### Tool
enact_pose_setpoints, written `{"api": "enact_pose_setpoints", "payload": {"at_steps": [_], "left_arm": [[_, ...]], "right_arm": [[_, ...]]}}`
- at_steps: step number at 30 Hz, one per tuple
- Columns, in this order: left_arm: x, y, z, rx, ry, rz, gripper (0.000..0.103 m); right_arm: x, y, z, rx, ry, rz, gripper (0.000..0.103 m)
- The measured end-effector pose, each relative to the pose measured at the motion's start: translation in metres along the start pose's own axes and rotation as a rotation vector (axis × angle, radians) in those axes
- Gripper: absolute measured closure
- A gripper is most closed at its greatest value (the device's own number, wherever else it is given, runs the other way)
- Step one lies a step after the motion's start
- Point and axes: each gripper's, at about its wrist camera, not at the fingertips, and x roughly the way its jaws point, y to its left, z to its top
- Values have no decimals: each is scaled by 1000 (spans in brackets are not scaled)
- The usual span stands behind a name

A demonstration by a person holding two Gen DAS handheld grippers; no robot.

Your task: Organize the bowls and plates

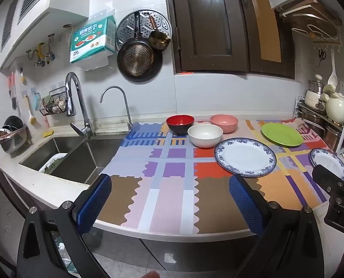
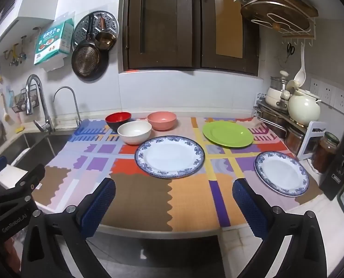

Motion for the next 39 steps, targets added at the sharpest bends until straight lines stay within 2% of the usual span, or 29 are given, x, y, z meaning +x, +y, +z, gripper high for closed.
{"api": "enact_pose_setpoints", "payload": {"at_steps": [6,10,29,39], "left_arm": [[-9,0,1,5,3,-9,0],[0,1,5,22,22,-18,0],[2,4,16,32,-52,-21,0],[2,6,18,34,-63,-30,0]], "right_arm": [[0,-3,1,3,-8,-5,1],[-1,2,4,6,-9,-4,1],[-1,1,9,30,-26,-19,1],[-2,4,13,21,-37,-27,1]]}}
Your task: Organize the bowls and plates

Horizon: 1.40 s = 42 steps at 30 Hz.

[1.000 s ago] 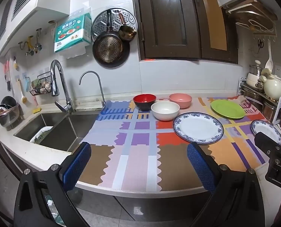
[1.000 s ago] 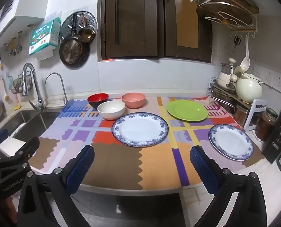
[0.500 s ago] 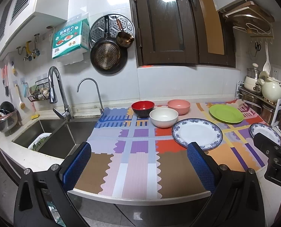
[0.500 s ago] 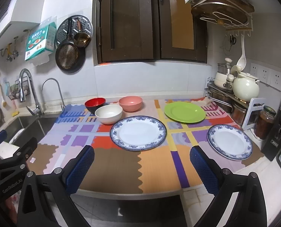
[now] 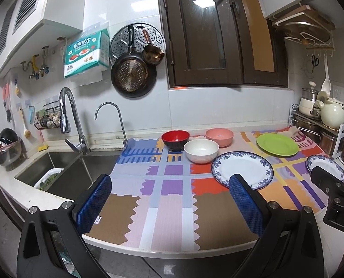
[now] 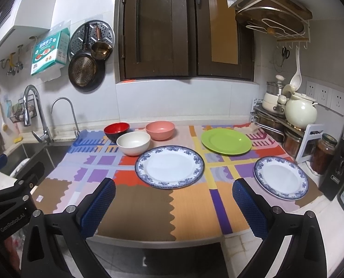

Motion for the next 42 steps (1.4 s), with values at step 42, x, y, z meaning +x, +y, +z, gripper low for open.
{"api": "enact_pose_setpoints", "payload": {"at_steps": [42], "left_arm": [[13,1,3,3,14,-42,0]], "right_arm": [[2,-2,0,5,9,-13,1]]}}
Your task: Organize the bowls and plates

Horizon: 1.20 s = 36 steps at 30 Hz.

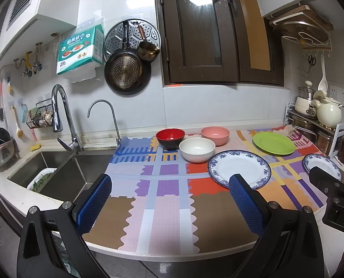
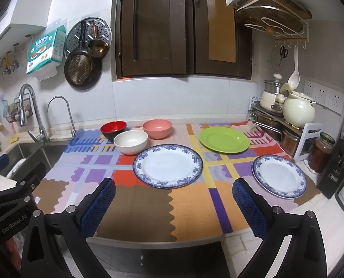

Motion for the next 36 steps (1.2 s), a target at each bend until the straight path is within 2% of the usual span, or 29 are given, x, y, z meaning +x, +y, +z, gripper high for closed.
{"api": "enact_pose_setpoints", "payload": {"at_steps": [11,20,28,36], "left_arm": [[22,15,1,16,21,-47,0],[55,15,1,51,83,-102,0],[94,-1,16,56,83,-108,0],[146,-29,36,61,103,-97,0]], "right_arm": [[5,3,-3,2,12,-13,1],[26,18,-1,32,52,-48,1],[56,14,10,51,80,-72,1],[109,-3,33,54,96,-65,1]]}}
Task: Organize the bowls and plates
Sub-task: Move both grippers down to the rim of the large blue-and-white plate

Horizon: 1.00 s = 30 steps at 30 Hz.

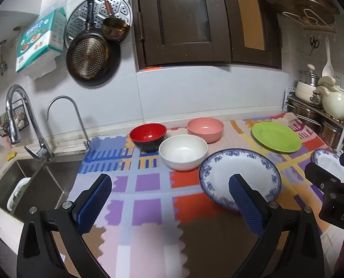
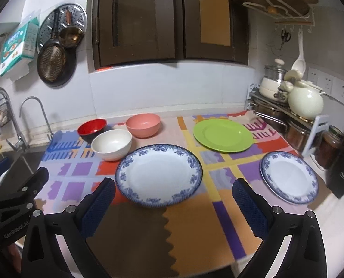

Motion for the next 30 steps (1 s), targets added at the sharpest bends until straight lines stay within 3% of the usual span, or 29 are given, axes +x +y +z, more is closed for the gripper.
{"api": "enact_pose_setpoints", "payload": {"at_steps": [9,15,30], "left_arm": [[61,-30,14,-14,80,33,0],[112,-45,14,-3,191,11,0],[208,-66,-8,16,420,-45,22]], "right_arm": [[66,-25,29,5,35,26,1],[115,-38,35,0,94,11,1],[218,-51,29,10,290,1,2]]}}
